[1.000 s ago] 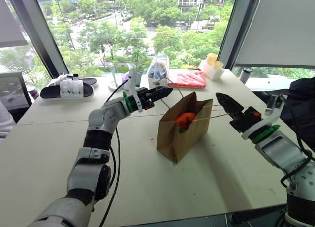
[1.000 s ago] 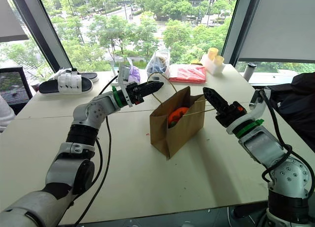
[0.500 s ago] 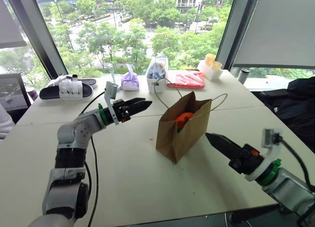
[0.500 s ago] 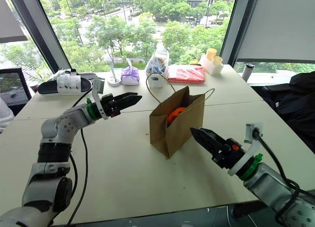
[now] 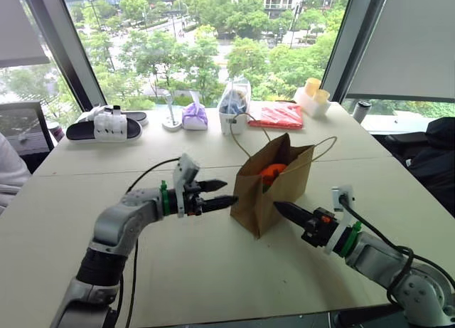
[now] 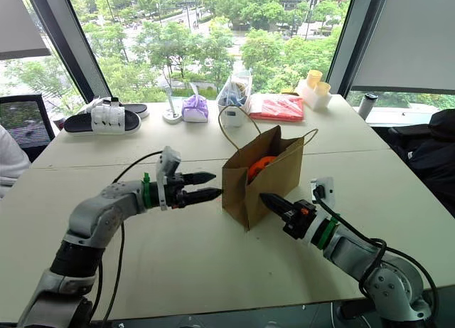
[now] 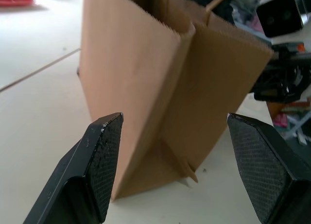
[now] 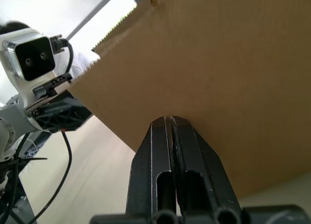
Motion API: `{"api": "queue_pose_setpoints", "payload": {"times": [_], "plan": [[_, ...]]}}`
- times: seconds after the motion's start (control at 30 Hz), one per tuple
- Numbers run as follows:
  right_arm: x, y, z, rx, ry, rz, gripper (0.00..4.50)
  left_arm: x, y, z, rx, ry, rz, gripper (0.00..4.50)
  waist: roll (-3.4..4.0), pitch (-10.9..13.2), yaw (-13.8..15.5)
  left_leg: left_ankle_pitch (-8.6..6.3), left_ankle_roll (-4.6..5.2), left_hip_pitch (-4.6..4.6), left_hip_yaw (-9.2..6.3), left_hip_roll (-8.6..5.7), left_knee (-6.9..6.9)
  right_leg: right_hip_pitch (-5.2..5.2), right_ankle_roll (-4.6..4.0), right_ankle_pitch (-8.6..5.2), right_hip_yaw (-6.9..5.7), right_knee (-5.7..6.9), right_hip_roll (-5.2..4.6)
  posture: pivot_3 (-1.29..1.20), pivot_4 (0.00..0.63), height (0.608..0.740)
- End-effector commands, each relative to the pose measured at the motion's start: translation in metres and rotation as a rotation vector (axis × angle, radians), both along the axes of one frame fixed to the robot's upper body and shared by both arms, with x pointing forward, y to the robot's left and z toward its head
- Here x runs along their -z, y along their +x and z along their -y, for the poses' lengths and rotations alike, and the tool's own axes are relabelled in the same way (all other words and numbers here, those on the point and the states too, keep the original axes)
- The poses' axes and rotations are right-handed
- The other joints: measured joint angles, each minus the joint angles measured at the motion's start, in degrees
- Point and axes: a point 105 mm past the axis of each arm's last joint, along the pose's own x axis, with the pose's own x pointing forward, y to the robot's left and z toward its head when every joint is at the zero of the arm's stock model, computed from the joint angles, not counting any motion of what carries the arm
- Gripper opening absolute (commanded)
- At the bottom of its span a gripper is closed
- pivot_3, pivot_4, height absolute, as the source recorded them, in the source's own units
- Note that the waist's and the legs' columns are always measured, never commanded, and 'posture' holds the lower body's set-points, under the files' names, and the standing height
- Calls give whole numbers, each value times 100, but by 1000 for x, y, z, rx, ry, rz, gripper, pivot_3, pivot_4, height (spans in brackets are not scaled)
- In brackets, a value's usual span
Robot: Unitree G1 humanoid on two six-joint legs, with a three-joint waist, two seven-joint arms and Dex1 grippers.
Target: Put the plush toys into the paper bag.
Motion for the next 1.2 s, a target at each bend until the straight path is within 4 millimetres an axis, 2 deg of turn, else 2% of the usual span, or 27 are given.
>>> {"api": "queue_pose_setpoints", "payload": {"times": [0.03, 0.13, 0.33, 0.67, 0.77, 0.93, 0.97, 1.07, 1.2], "plan": [[-9, 0, -6, -8, 7, 36, 74, -12, -9, 19, 53, -17, 94, 3493, 0, 0, 2, 0, 0, 0, 0, 0, 0, 0, 0, 0, 0, 0, 0, 0, 150, 740], [-4, 2, -8, 5, 3, 23, 74, -8, -11, 33, 56, 6, 136, 3493, 0, 0, 2, 0, 0, 2, 0, 0, 0, 2, 0, 0, 0, 0, 0, 0, 150, 740], [-1, 6, -13, 16, -4, 21, 74, -4, -5, 47, 9, 60, 208, 3493, 0, -1, -1, 0, 0, 2, 2, 0, 0, 2, 0, 0, 0, 0, 0, 0, 150, 740], [0, 10, -11, 48, -9, 23, 74, -19, 0, 68, -87, 20, 282, 3493, 0, -1, 5, 0, 1, 0, 1, -1, 2, 3, 1, 0, -1, -1, 0, 0, 150, 740], [-1, 10, -10, 54, -6, 25, 0, -18, 1, 69, -93, 28, 285, 2619, 0, -1, -3, 0, 0, 2, 2, -1, 0, 3, 1, 0, -1, 0, 1, 0, 150, 740], [-7, 8, -9, 55, 30, 35, 0, -13, 4, 71, -102, 61, 288, 242, 0, -1, -1, 0, 0, 2, 2, -1, 0, 3, 1, 0, -1, 0, 2, 0, 150, 740], [-9, 6, -7, 61, 51, 37, 0, -13, 5, 71, -107, 62, 288, 110, 0, -1, 0, 0, 0, 2, 2, -1, 1, 3, 1, 0, -1, 0, 2, 0, 150, 740], [-19, -3, 2, 62, 139, 48, 0, -16, 9, 70, -122, 54, 293, 110, 0, -1, 14, 0, 1, 0, 0, -1, 1, 3, 1, 0, -1, 0, 1, 0, 150, 740], [-21, -20, 13, 47, 174, 48, 0, -34, 7, 71, -79, -9, 354, 110, 0, -1, 9, 0, 1, -1, -1, -2, 1, 5, 1, 0, -2, -5, 1, 0, 150, 740]]}}
